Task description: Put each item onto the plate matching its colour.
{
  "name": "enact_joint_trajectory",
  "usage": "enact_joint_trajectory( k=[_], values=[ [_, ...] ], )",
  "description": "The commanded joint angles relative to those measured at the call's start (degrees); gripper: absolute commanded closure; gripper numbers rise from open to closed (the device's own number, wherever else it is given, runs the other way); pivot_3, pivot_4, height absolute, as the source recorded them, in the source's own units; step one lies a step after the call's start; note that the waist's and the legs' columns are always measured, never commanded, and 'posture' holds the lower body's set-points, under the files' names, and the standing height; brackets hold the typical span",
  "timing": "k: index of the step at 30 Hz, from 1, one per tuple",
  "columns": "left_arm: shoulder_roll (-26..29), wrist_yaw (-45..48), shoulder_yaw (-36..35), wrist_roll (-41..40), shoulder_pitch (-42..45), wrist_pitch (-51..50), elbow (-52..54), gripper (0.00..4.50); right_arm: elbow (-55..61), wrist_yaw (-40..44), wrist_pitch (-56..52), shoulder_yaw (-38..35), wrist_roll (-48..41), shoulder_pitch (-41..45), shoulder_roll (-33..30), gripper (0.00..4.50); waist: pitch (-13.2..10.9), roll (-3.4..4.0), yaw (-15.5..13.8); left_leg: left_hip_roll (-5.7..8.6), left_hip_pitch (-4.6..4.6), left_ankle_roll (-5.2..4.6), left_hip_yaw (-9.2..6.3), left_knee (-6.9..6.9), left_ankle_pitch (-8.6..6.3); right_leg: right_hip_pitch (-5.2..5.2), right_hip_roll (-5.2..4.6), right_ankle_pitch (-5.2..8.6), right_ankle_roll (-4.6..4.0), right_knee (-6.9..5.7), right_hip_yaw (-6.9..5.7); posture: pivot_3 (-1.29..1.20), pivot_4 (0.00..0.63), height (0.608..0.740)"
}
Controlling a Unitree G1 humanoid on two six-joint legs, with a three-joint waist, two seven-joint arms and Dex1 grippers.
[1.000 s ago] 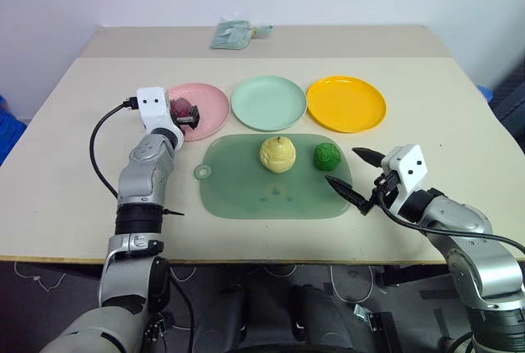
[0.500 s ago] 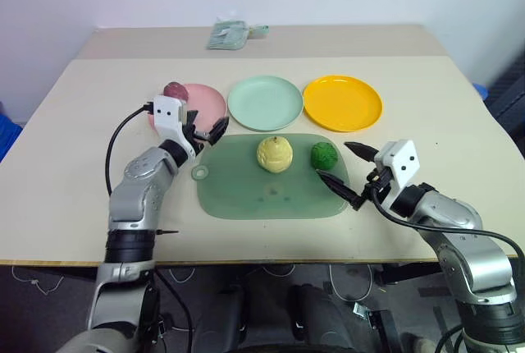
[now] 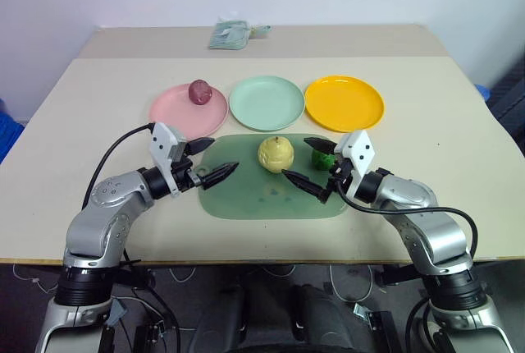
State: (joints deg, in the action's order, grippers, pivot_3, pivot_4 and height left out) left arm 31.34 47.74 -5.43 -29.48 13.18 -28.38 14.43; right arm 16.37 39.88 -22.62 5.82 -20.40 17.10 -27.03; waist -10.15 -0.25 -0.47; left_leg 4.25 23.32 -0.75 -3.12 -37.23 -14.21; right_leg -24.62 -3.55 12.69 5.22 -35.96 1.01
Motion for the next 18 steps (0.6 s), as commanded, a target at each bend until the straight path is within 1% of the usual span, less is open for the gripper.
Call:
enact_joint_trajectory(
  k=[1, 9, 14, 18],
  values=[
    [1.52, 1.91, -1.73, -2.09, -1.75, 0.68, 3.54, 0.01, -0.3, 0.48, 1.18, 0.88, 0.77, 2.33, 0.94, 0.0, 0.0, 0.0, -0.07, 0.0, 0.0, 0.0, 0.0, 0.0, 0.0, 0.0, 0.0, 0.0, 0.0, 0.0, 0.0, 0.0, 0.15, 0.74],
    [5.38, 4.94, -4.97, -4.3, -7.53, 1.29, 6.87, 0.01, -3.98, 0.55, 0.25, 3.25, 2.72, 7.07, 3.12, 0.0, 0.0, 0.0, -0.1, 0.0, 0.0, 0.0, 0.0, 0.01, 0.0, -0.01, -0.01, 0.04, -0.08, 0.0, 0.0, 0.0, 0.15, 0.74],
    [8.23, 8.1, -7.93, -7.06, -11.82, 1.49, 10.02, 0.01, -7.28, 1.23, 0.26, 5.07, 4.34, 10.03, 4.12, 0.0, 0.0, 0.01, -0.06, 0.0, 0.0, 0.01, 0.0, 0.02, 0.0, -0.02, 0.0, 0.09, -0.17, 0.01, 0.01, 0.0, 0.15, 0.74],
    [10.28, 10.17, -9.29, -7.07, -14.13, 2.91, 10.62, 0.01, -10.24, 1.59, 0.71, 5.98, 5.6, 11.85, 4.8, 0.0, -0.01, 0.01, -0.13, 0.0, 0.0, 0.01, 0.0, 0.03, 0.0, -0.01, -0.01, 0.1, -0.19, 0.03, 0.01, 0.0, 0.15, 0.74]
  ],
)
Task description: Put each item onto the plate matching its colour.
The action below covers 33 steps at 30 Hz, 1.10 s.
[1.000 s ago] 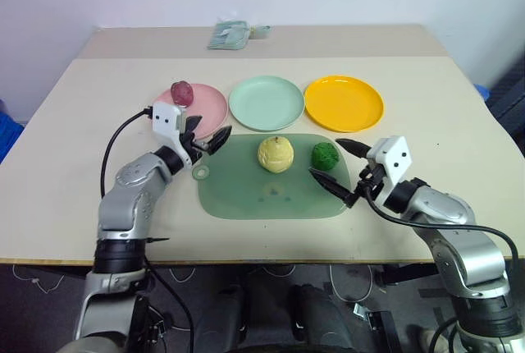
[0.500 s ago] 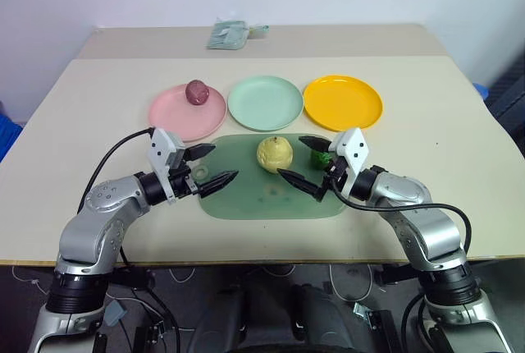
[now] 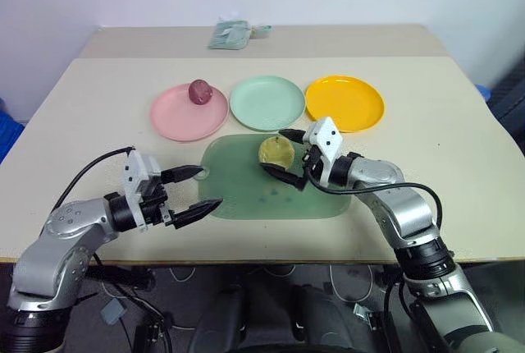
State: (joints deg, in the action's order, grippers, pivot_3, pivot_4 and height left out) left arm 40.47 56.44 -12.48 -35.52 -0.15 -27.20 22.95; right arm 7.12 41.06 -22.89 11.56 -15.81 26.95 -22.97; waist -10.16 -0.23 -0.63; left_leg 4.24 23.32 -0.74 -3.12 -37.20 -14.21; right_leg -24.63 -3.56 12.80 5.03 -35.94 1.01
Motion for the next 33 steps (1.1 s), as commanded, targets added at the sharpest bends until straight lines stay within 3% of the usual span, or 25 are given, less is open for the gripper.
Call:
enact_joint_trajectory(
  k=[1, 11, 14, 16, 17, 23, 27, 33],
  values=[
    [1.27, 1.47, -2.57, -1.37, -1.03, 1.71, 2.29, 0.01, -1.8, 0.5, 1.02, 0.39, 1.29, 2.41, 0.82, 0.0, 0.0, 0.0, 0.05, 0.0, 0.0, 0.0, 0.0, 0.0, 0.0, 0.0, 0.0, 0.0, 0.0, 0.0, 0.0, 0.0, 0.15, 0.74],
    [1.22, 0.72, -3.43, -1.41, -2.87, 2.29, 3.72, 0.01, -8.52, 0.44, 2.08, 0.62, 4.39, 5.25, 2.42, 0.0, 0.0, 0.01, 0.27, 0.0, 0.0, 0.0, 0.0, 0.05, 0.0, -0.03, 0.0, 0.0, 0.0, 0.0, 0.0, 0.0, 0.15, 0.74],
    [1.1, 0.48, -3.58, -1.38, -3.12, 2.3, 3.96, 0.0, -9.63, 0.38, 2.4, 0.42, 4.95, 5.62, 2.59, 0.87, 0.0, 0.01, 0.33, 0.0, 0.0, 0.0, 0.0, 0.05, 0.0, -0.03, 0.01, 0.0, 0.0, 0.0, 0.0, 0.0, 0.15, 0.74],
    [1.07, 0.4, -3.65, -1.4, -3.33, 2.37, 4.07, 0.0, -10.02, 0.45, 2.55, 0.29, 5.06, 5.78, 2.59, 1.76, 0.0, 0.01, 0.37, 0.0, 0.0, 0.0, 0.0, 0.05, 0.0, -0.03, 0.01, 0.0, 0.0, 0.0, 0.0, 0.0, 0.15, 0.74],
    [1.01, 0.26, -3.69, -1.36, -3.43, 2.45, 4.12, 0.0, -10.21, 0.46, 2.65, 0.2, 5.16, 5.88, 2.55, 1.88, 0.0, 0.01, 0.37, 0.0, 0.0, 0.0, 0.0, 0.05, 0.0, -0.03, 0.01, 0.0, 0.0, 0.0, 0.0, 0.0, 0.15, 0.74],
    [0.59, -0.55, -3.63, -1.24, -3.85, 2.87, 4.3, 0.0, -11.82, 0.02, 3.75, -1.34, 5.31, 8.14, 2.57, 1.88, -0.01, 0.01, 0.38, 0.0, 0.0, 0.0, 0.0, 0.05, 0.0, -0.03, 0.01, 0.0, -0.01, 0.0, 0.0, 0.0, 0.15, 0.74],
    [-0.03, -1.86, -3.02, -0.79, -3.22, 3.04, 4.2, 0.0, -16.92, 0.47, 5.56, -4.33, 4.16, 13.99, 2.41, 1.88, -0.03, 0.05, 0.45, 0.0, 0.0, 0.0, 0.0, 0.05, 0.0, -0.04, 0.01, 0.0, 0.0, 0.0, 0.0, 0.0, 0.15, 0.74],
    [-2.0, -6.51, -1.44, -0.84, 0.87, 1.46, 4.12, 0.0, -47.21, -3.91, 22.47, -7.66, 10.0, 30.63, 0.18, 1.88, -0.06, 0.08, 0.53, 0.01, 0.0, 0.04, 0.01, 0.09, 0.02, -0.04, 0.01, -0.01, -0.01, 0.02, -0.04, 0.0, 0.15, 0.74]
  ],
)
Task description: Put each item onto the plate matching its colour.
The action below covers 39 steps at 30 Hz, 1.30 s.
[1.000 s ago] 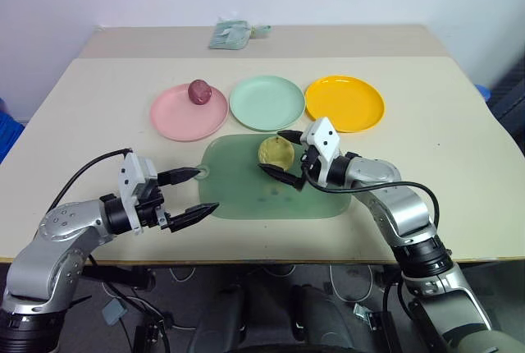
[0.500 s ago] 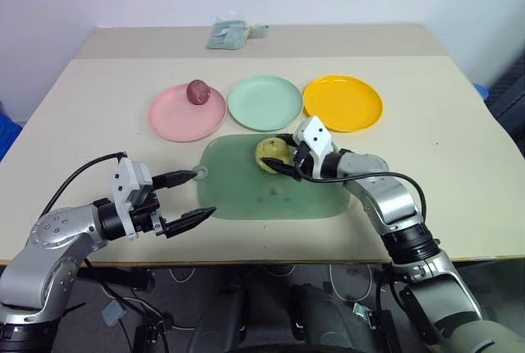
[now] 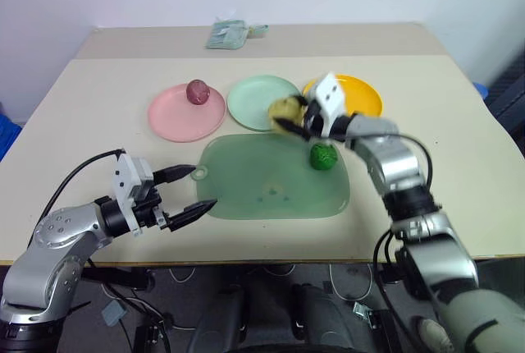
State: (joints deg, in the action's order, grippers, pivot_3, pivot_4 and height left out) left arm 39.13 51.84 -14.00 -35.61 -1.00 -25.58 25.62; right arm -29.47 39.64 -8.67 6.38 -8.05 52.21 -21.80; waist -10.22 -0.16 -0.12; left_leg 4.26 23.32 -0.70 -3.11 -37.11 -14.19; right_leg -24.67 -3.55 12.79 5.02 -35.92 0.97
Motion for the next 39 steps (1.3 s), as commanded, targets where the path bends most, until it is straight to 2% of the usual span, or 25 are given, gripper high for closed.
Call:
enact_joint_trajectory(
  k=[1, 6, 11, 13, 15, 19, 23, 27, 31, 35, 39],
  values=[
    [-0.95, -2.55, 0.16, -0.83, 2.11, -0.41, 1.3, 0.0, -14.82, -3.21, 10.66, -2.66, 3.13, 7.26, -1.11, 1.88, 0.0, 0.0, 0.04, 0.0, 0.0, 0.0, 0.0, 0.04, 0.0, 0.0, 0.0, 0.0, 0.01, 0.03, 0.0, 0.0, 0.15, 0.74],
    [-1.83, -6.92, 0.6, 0.39, 2.01, -0.94, 3.43, 0.0, -35.77, -7.46, 18.46, -3.31, 7.22, 16.07, -1.99, 1.88, 0.0, 0.0, 1.13, 0.02, 0.03, 0.01, 0.02, 0.13, 0.01, -0.01, 0.0, -0.09, 0.15, 0.13, 0.02, 0.0, 0.15, 0.74],
    [-2.91, -11.84, -0.81, 0.0, -1.14, -1.69, 7.47, 0.0, -43.5, -8.87, 19.71, -4.28, 9.24, 17.89, -1.99, 1.88, -0.04, 0.06, 1.49, 0.01, 0.03, 0.02, 0.03, 0.21, 0.02, -0.08, 0.01, -0.08, 0.14, 0.1, 0.09, 0.0, 0.15, 0.74],
    [-3.08, -13.12, -0.97, -0.31, -2.45, -2.17, 9.03, 0.0, -44.49, -8.87, 19.69, -4.99, 9.38, 18.17, -1.8, 0.84, -0.06, 0.1, 1.44, 0.01, 0.03, 0.02, 0.05, 0.21, 0.02, -0.09, 0.01, -0.08, 0.14, 0.08, 0.11, 0.0, 0.15, 0.74],
    [-2.98, -13.81, -1.18, -0.77, -3.24, -2.57, 9.98, 0.0, -44.88, -8.97, 19.84, -5.38, 9.76, 18.38, -1.64, 0.02, -0.08, 0.13, 1.38, 0.01, 0.03, 0.03, 0.05, 0.2, 0.02, -0.1, 0.02, -0.08, 0.14, 0.05, 0.12, 0.0, 0.15, 0.74],
    [-2.68, -14.26, -1.23, -1.09, -3.14, -2.93, 10.02, 0.0, -44.44, -10.38, 20.96, -7.0, 9.3, 19.01, -1.8, 0.02, -0.08, 0.13, 1.26, 0.01, 0.03, 0.04, 0.05, 0.16, 0.03, -0.09, 0.02, -0.08, 0.14, 0.02, 0.11, 0.0, 0.15, 0.74],
    [-2.83, -13.69, 0.37, -0.7, -1.15, -2.76, 8.63, 0.0, -42.13, -5.84, 20.31, -10.53, 5.91, 19.49, -2.92, 0.02, -0.08, 0.13, 1.02, 0.02, 0.03, 0.04, 0.04, 0.13, 0.03, -0.06, 0.03, -0.08, 0.14, 0.03, 0.09, 0.0, 0.15, 0.74],
    [-2.87, -12.35, 1.99, -0.61, 0.39, -2.84, 7.28, 0.0, -35.72, 2.3, 17.37, -12.72, 2.65, 17.3, -4.7, 0.02, -0.08, 0.14, 1.15, 0.02, 0.03, 0.03, 0.04, 0.12, 0.03, -0.05, 0.03, -0.08, 0.15, 0.04, 0.08, 0.0, 0.15, 0.74],
    [-2.25, -10.23, 3.19, -0.21, 2.27, -2.43, 4.8, 0.0, -17.67, 9.97, 7.86, -12.95, -1.77, 8.11, -6.94, 0.02, -0.07, 0.12, 0.78, 0.01, 0.03, 0.03, -0.01, 0.13, 0.02, -0.02, 0.03, -0.08, 0.15, 0.05, 0.03, 0.0, 0.15, 0.74],
    [-1.8, -8.27, 4.18, 0.02, 4.77, -2.17, 2.35, 0.0, 4.25, 12.69, -4.77, -12.18, -6.27, -4.89, -8.83, 0.02, -0.08, 0.13, 0.76, 0.01, 0.03, 0.02, -0.03, 0.08, 0.02, 0.01, 0.01, -0.08, 0.15, 0.03, 0.03, 0.0, 0.15, 0.74],
    [-1.52, -6.99, 4.53, 0.14, 5.86, -2.01, 1.09, 0.0, 17.16, 11.53, -13.53, -11.98, -8.57, -13.0, -9.16, 0.02, -0.09, 0.15, 1.04, 0.01, 0.03, 0.01, 0.0, 0.1, 0.01, -0.06, 0.01, -0.08, 0.15, -0.01, 0.09, 0.0, 0.15, 0.74]
  ],
)
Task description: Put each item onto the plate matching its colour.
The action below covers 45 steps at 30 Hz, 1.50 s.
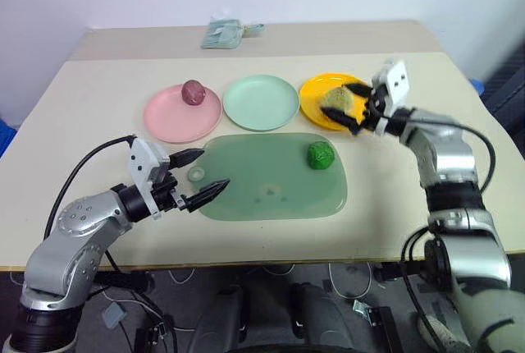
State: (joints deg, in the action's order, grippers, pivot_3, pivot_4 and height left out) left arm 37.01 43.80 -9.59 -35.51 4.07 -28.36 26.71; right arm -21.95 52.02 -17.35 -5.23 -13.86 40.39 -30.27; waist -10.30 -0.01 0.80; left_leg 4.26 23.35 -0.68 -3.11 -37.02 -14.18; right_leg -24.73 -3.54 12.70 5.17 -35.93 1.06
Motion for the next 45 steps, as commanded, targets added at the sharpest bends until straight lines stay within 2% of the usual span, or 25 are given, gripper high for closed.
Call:
enact_joint_trajectory(
  k=[1, 11, 20, 24, 31, 36, 40, 45],
  values=[
    [0.62, 1.3, 0.22, 0.16, 1.08, 0.81, -0.35, 0.0, 11.64, -1.43, -6.49, -0.34, -3.15, -2.53, -0.48, 0.02, 0.0, 0.01, 0.18, 0.0, 0.0, 0.0, 0.01, 0.0, 0.0, -0.02, 0.0, 0.0, 0.0, -0.01, 0.02, 0.0, 0.15, 0.74],
    [0.23, 2.12, 0.47, 0.59, 1.17, 1.36, -0.98, 0.0, 18.77, -2.38, -15.3, 2.83, -5.53, -10.01, 0.8, 0.02, 0.01, 0.0, -0.25, -0.02, 0.0, 0.0, 0.01, -0.05, 0.0, 0.02, -0.01, 0.01, -0.01, 0.0, 0.01, 0.0, 0.15, 0.74],
    [-0.03, 1.59, -0.22, 0.55, -0.66, 1.54, 0.42, 0.0, 14.13, -2.94, -13.18, 6.32, -3.06, -11.13, 0.76, 0.02, 0.01, 0.0, -0.17, -0.02, 0.0, 0.0, 0.01, -0.03, 0.0, 0.01, -0.01, 0.01, -0.02, 0.0, 0.0, 0.0, 0.15, 0.74],
    [0.11, 1.39, -0.65, 0.56, -1.3, 1.73, 0.62, 0.0, 14.39, -3.72, -12.46, 6.07, -3.17, -10.13, 1.31, 1.74, 0.01, -0.01, -0.21, -0.02, 0.01, 0.0, 0.01, -0.04, 0.0, 0.01, -0.01, 0.01, -0.02, 0.0, 0.0, 0.0, 0.15, 0.74],
    [0.14, 0.74, -1.01, 0.47, -2.18, 1.79, 1.31, 0.0, 13.76, -5.07, -8.7, 5.34, -4.5, -4.79, 5.21, 1.74, 0.01, -0.01, 0.09, -0.02, 0.0, 0.0, 0.01, -0.03, 0.0, 0.0, 0.0, 0.01, -0.01, 0.0, 0.0, 0.0, 0.15, 0.74],
    [0.05, 0.37, -1.33, 0.49, -2.92, 1.88, 1.74, 0.0, 4.17, -5.53, -1.73, 5.96, -2.93, 3.72, 10.42, 1.74, 0.01, -0.01, -0.03, -0.03, 0.0, 0.01, 0.01, -0.02, 0.01, -0.03, 0.02, 0.0, 0.0, -0.02, -0.01, 0.0, 0.15, 0.74],
    [-0.7, -1.71, -2.57, 0.39, -5.32, 1.74, 3.99, 0.0, -15.57, -6.31, 9.51, 7.27, 0.84, 14.9, 16.65, 1.74, 0.02, -0.03, 0.2, -0.01, 0.0, 0.01, 0.02, -0.03, 0.0, -0.01, 0.0, -0.01, 0.0, 0.0, -0.02, 0.0, 0.15, 0.74],
    [-1.27, -4.02, -4.83, 0.07, -9.2, 1.62, 7.18, 0.0, -35.03, -9.71, 20.07, 5.76, 3.96, 24.59, 21.24, 1.74, 0.01, -0.01, 0.25, -0.01, 0.01, 0.03, 0.02, 0.04, 0.01, -0.09, 0.01, 0.0, -0.01, -0.04, -0.01, 0.0, 0.15, 0.74]
  ],
)
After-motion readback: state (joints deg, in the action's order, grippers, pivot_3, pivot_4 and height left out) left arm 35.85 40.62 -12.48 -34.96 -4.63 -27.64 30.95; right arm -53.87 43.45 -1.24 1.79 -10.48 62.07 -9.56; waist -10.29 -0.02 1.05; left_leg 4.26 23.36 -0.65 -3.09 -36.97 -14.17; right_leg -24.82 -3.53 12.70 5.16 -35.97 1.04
